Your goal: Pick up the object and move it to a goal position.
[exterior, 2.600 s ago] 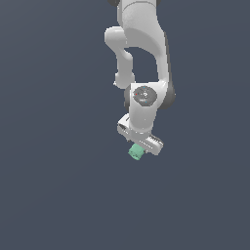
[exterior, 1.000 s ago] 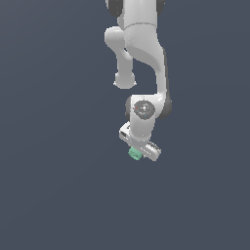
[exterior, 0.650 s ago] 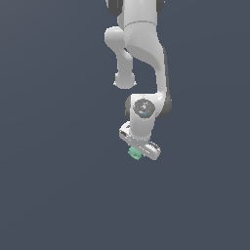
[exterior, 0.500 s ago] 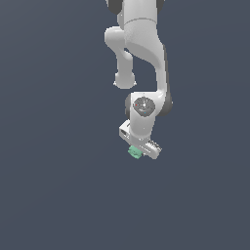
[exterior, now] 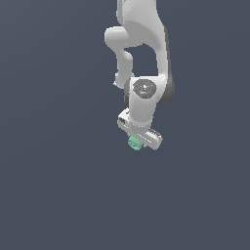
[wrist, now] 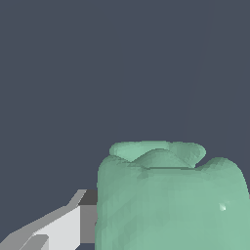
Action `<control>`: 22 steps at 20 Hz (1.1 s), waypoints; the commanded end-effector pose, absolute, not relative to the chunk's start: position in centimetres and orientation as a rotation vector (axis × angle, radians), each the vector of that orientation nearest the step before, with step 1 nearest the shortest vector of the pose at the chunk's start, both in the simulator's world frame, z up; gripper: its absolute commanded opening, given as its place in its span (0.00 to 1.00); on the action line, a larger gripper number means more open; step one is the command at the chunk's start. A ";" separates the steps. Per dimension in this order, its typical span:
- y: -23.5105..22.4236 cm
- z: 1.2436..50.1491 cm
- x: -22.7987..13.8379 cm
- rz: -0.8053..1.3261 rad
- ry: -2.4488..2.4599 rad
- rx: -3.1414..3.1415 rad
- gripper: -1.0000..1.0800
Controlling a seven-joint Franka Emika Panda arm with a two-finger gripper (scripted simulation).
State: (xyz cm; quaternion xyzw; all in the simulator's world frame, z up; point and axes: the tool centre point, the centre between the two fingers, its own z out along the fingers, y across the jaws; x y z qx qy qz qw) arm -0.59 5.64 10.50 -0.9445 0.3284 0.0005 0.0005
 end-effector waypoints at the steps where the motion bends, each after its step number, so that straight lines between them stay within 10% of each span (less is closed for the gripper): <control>1: 5.5 12.7 -1.2 0.000 1.032 -2.966 0.00; 22: 4.0 33.8 -6.6 0.000 1.035 -2.967 0.00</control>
